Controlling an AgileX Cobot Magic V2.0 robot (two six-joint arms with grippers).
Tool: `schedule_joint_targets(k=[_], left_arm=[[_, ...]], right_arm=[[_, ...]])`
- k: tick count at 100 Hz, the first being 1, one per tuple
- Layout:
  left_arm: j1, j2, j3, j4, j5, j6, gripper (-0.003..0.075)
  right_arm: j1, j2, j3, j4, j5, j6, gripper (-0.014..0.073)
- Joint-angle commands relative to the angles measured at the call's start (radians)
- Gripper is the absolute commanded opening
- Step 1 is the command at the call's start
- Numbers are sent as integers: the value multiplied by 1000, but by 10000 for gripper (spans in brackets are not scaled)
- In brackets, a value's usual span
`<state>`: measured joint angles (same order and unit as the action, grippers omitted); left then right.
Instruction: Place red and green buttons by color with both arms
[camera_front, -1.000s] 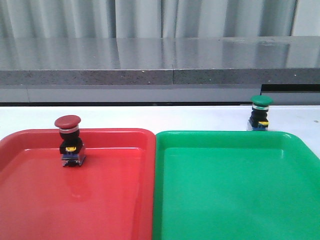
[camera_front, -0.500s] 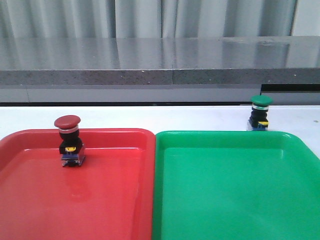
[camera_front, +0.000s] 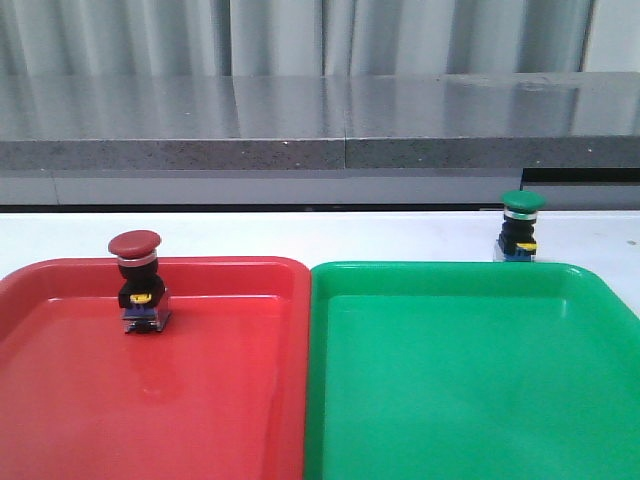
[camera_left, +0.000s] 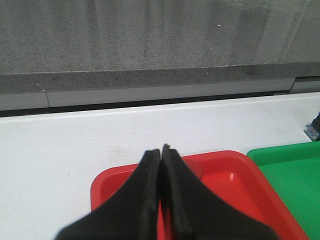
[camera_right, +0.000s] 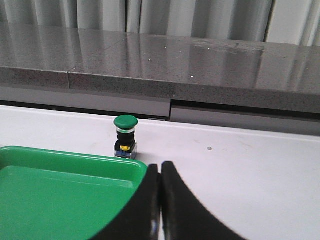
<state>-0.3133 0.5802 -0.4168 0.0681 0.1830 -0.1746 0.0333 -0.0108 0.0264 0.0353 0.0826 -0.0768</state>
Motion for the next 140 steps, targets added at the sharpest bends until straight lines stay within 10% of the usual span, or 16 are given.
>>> schedule_joint_targets(k=[1, 140], left_arm=[[3, -1, -24, 2, -86, -4, -19], [143, -615, 460, 9, -171, 60, -19]], right_arm=[[-7, -16, -14, 4, -77, 2, -67], [-7, -16, -14, 4, -77, 2, -67]])
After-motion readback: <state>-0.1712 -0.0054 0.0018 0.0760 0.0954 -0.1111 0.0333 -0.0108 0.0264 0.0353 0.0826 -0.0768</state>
